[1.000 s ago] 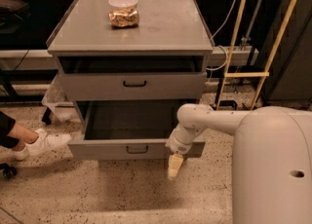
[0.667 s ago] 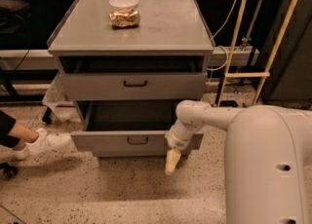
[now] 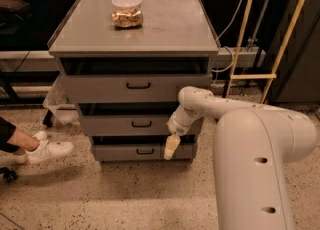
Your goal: Close middle drawer
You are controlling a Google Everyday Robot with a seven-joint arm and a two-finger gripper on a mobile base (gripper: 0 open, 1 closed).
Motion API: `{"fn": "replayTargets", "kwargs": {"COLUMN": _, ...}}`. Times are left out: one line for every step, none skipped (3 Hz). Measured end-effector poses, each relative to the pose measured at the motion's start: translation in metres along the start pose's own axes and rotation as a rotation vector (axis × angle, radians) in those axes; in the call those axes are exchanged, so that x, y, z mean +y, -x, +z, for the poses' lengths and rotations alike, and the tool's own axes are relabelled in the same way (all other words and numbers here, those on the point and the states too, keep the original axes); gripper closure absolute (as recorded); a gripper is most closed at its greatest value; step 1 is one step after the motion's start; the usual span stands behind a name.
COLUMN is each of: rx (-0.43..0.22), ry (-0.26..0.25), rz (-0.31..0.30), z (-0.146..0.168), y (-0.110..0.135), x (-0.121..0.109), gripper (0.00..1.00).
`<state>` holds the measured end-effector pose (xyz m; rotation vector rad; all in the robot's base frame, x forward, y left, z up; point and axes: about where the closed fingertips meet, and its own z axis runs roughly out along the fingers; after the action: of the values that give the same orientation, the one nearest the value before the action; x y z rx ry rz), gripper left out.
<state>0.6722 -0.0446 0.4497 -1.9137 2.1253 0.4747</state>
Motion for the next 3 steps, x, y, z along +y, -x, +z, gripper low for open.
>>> {"fn": "replayTargets", "kwargs": {"rx": 0.0, "ry": 0.0, "rz": 0.0, "z": 0.0, "y": 0.0, "x": 0.0, "gripper": 0.0}}
{"fn": "replayTargets", "kwargs": {"rx": 0.015, "ry": 0.004, "rz": -0.006, "z": -0.008, "y": -0.001, "x": 0.011, "gripper": 0.0}}
{"fn": "replayTargets", "kwargs": {"rx": 0.042, "ry": -0.087, "rz": 0.063, "z": -0.056, "y": -0.019, "x": 0.027, "gripper": 0.0}}
